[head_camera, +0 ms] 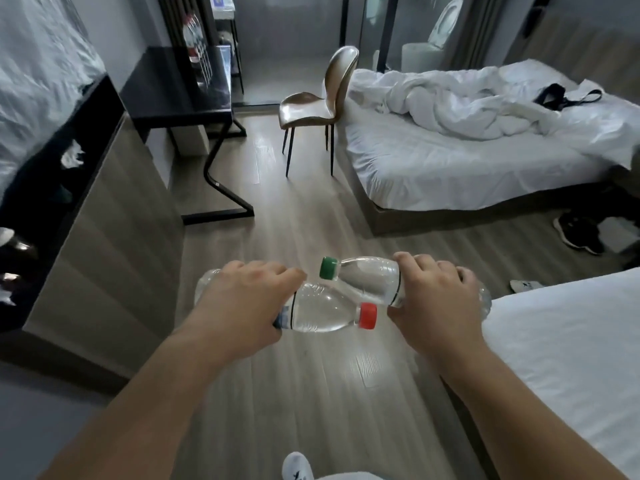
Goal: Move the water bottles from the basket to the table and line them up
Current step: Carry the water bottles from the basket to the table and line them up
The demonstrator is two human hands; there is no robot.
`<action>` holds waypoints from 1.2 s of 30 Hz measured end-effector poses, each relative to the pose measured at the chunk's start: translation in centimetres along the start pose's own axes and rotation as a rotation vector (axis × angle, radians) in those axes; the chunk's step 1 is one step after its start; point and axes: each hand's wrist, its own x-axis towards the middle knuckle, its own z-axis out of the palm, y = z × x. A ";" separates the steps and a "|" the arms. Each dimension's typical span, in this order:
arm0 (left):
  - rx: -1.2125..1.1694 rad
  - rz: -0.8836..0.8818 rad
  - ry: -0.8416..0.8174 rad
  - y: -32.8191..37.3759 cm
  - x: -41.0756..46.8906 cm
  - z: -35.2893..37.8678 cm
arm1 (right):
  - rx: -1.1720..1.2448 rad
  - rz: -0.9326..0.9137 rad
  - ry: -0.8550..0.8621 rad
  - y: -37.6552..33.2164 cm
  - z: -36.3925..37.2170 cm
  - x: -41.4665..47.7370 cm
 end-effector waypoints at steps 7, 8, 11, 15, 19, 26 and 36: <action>-0.032 0.008 -0.060 -6.0 8.5 1.0 | 0.011 0.023 -0.022 -1.9 3.3 9.3; -0.027 0.013 -0.057 -6.8 10.0 1.1 | 0.015 0.025 -0.028 -2.1 4.1 10.8; -0.003 0.011 -0.066 -9.3 14.9 1.5 | 0.027 0.035 -0.039 -2.5 6.6 15.9; 0.003 -0.002 -0.073 -13.3 22.5 2.4 | 0.065 0.045 -0.055 -2.9 10.4 24.3; 0.006 -0.018 -0.088 -17.1 29.9 2.0 | 0.072 0.033 -0.063 -2.8 12.6 33.2; -0.008 -0.090 -0.056 -23.0 40.5 2.1 | 0.091 -0.016 -0.105 -3.1 15.2 47.7; 0.076 -0.067 -0.056 -34.9 57.5 5.8 | 0.059 -0.022 -0.089 -6.2 22.9 66.7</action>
